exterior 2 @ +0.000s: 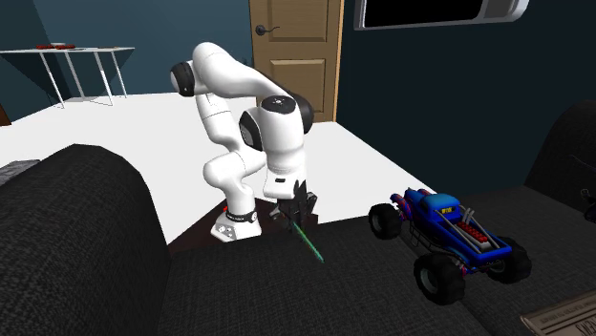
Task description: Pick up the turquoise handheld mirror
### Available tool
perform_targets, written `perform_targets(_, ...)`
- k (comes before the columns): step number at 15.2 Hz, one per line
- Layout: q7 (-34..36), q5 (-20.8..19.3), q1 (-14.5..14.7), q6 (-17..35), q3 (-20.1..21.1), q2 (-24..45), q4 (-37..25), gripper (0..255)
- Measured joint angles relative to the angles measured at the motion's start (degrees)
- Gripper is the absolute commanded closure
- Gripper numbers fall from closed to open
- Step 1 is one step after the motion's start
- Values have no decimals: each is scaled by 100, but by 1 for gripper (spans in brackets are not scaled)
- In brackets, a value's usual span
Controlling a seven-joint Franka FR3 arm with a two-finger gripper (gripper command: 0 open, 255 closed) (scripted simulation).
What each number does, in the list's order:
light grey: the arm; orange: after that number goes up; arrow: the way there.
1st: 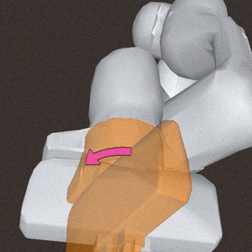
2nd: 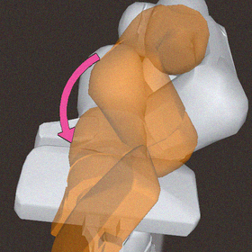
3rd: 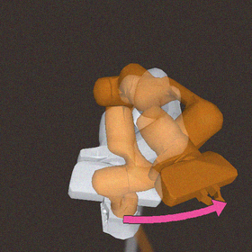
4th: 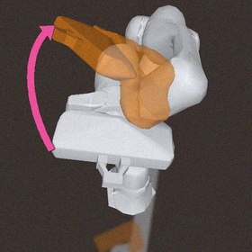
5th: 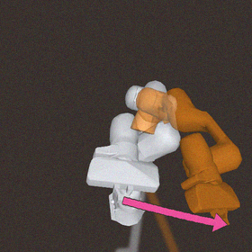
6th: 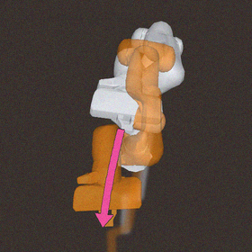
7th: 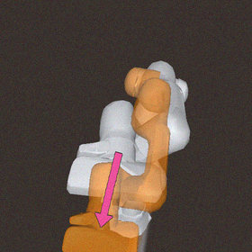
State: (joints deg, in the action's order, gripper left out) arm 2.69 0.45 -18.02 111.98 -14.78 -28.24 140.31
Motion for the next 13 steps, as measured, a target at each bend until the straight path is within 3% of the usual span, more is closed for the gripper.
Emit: perform_targets(13,110,4,14,-988,82,-141,-827,255)
